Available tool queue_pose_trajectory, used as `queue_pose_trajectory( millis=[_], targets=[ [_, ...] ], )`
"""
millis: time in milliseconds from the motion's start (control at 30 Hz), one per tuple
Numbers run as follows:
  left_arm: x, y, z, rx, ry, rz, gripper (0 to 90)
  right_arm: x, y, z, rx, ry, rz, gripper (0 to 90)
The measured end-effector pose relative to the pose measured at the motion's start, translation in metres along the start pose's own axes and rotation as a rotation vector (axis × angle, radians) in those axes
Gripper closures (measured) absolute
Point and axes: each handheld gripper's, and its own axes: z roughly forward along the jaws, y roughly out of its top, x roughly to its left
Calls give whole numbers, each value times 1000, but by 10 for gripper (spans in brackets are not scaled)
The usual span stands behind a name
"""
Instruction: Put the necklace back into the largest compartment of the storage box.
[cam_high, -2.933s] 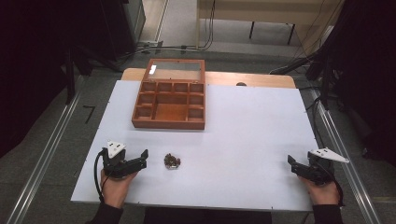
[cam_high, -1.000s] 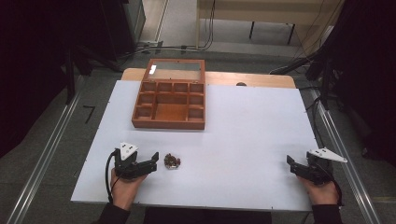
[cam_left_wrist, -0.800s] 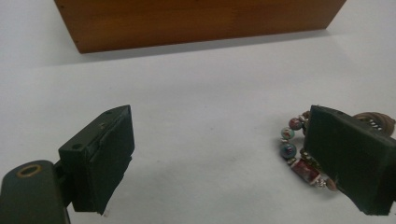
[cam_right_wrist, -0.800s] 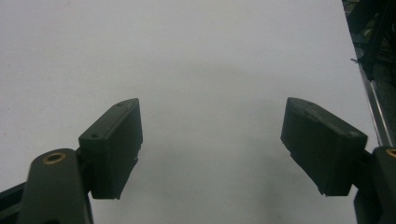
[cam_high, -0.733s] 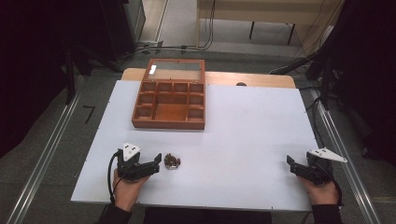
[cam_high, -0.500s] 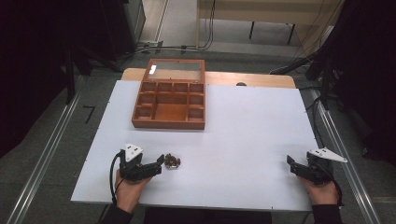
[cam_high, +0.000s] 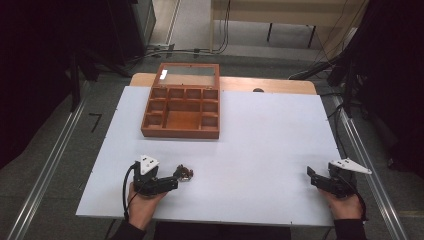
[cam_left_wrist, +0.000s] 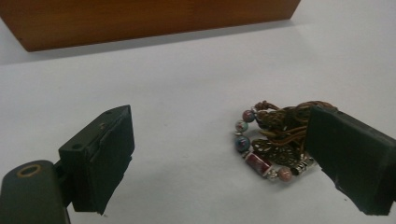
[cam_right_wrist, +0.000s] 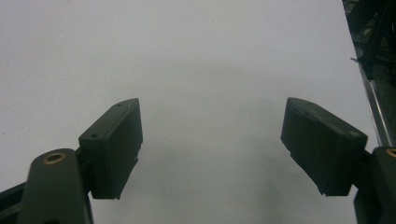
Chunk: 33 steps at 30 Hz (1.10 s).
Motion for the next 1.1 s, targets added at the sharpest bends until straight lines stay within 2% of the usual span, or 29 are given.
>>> queue_pose_trajectory(
  millis=[467,800,1100],
  targets=[
    [-5,1,5,6,-19,11,95,0,0,0,0,-1,-2,191],
    [-11,2,7,11,-46,25,97,0,0,0,4,-3,3,191],
    [-14,2,12,16,-46,31,98,0,0,1,5,0,-1,191]
  ],
)
